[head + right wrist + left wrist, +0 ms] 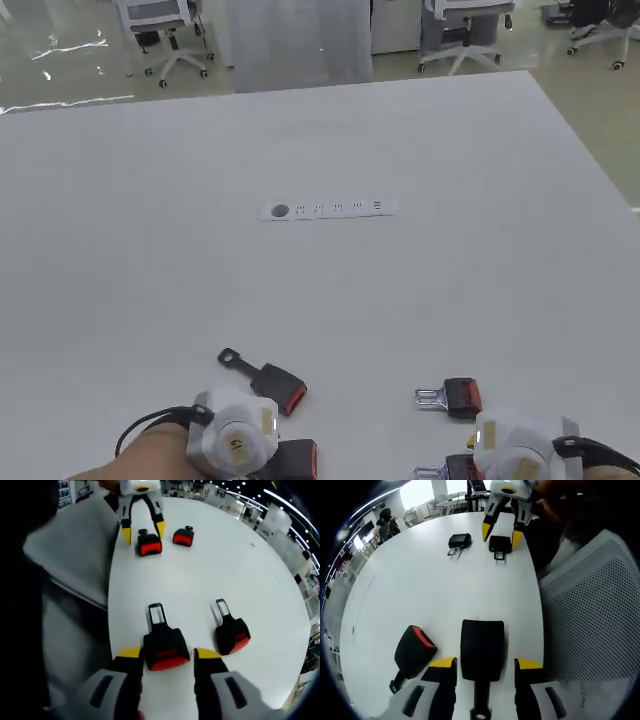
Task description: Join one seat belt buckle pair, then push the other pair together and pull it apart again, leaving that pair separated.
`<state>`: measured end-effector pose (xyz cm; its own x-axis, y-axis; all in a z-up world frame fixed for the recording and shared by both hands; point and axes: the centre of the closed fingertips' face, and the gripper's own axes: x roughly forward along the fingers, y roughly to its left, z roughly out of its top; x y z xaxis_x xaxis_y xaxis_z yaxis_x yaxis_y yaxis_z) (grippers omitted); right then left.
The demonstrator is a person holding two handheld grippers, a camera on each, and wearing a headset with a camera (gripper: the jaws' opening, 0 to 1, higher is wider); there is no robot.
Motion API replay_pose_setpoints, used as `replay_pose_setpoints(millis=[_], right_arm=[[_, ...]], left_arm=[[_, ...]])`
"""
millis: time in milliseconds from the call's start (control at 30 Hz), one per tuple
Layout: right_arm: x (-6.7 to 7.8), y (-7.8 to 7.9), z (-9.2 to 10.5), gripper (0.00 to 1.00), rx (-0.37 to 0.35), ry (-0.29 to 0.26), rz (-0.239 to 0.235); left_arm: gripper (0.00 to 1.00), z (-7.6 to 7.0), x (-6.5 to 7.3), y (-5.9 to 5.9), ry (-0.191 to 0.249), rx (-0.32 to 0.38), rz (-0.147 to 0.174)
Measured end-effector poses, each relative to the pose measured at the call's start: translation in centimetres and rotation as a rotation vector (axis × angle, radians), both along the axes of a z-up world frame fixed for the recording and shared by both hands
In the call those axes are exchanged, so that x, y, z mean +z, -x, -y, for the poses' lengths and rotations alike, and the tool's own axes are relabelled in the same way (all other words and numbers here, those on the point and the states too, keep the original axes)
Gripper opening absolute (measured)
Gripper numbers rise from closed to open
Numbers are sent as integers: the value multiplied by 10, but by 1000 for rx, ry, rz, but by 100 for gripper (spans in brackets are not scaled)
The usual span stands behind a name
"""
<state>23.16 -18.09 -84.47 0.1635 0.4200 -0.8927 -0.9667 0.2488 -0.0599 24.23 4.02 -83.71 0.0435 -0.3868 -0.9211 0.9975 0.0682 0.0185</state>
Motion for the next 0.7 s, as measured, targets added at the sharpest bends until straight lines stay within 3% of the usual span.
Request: replay_pose_setpoints(millis=[67, 233, 467, 700], right_arm=[[0, -1, 1, 43, -10, -5, 1], [1, 0, -3, 38, 5, -31, 1], [1, -1, -7, 36, 10, -74, 1], [0, -1, -7, 36, 14, -86, -11]], left_arm=[[44, 0, -1, -3, -16, -32, 27], [37, 1, -3, -1, -43, -77, 10], [34, 2, -6, -2, -77, -116, 29], [34, 1, -7, -3, -87, -96, 24]])
